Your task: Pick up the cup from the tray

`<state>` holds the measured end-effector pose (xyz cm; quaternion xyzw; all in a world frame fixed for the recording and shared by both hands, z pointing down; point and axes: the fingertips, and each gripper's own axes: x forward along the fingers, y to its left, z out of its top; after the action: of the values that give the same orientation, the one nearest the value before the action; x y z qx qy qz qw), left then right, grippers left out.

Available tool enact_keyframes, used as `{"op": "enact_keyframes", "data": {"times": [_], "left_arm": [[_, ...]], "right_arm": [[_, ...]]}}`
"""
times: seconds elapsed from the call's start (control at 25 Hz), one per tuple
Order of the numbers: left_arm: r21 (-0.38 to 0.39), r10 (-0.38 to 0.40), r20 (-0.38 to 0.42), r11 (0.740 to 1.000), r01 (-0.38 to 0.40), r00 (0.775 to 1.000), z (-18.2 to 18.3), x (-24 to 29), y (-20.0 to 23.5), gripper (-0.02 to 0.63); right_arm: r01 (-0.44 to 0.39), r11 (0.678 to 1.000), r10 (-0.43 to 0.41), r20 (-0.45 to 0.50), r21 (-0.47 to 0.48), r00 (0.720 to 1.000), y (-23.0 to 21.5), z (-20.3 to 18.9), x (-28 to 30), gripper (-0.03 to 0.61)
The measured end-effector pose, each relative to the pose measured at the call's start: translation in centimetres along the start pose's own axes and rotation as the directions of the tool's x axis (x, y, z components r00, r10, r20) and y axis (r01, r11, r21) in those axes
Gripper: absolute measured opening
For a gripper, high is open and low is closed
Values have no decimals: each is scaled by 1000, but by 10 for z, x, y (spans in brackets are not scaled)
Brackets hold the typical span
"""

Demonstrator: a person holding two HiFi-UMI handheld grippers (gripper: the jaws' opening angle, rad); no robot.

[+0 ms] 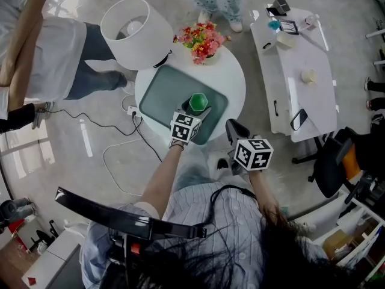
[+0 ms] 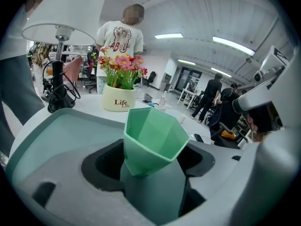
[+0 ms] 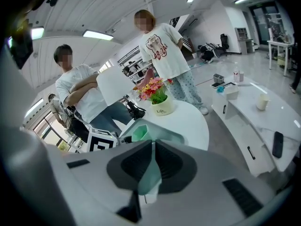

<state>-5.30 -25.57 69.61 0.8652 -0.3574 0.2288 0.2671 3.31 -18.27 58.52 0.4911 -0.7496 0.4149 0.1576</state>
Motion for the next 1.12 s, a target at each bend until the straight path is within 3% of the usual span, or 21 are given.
{"op": "enact_keyframes", "data": {"times": [0.52, 0.84, 1.12], "left_arm": [[41, 26, 11, 999, -26, 1000, -1, -22, -23, 331], [63, 45, 64, 997, -49, 997, 7, -50, -54, 330], [25, 70, 128, 997, -74, 989, 13, -80, -87, 328]], "right_arm": [[-25, 1000, 25, 10, -16, 1000, -5, -6, -15, 43], [-68, 995, 69, 20, -75, 997, -3, -12, -34, 43], [-112, 987, 117, 32, -114, 993, 5, -25, -56, 43]]}}
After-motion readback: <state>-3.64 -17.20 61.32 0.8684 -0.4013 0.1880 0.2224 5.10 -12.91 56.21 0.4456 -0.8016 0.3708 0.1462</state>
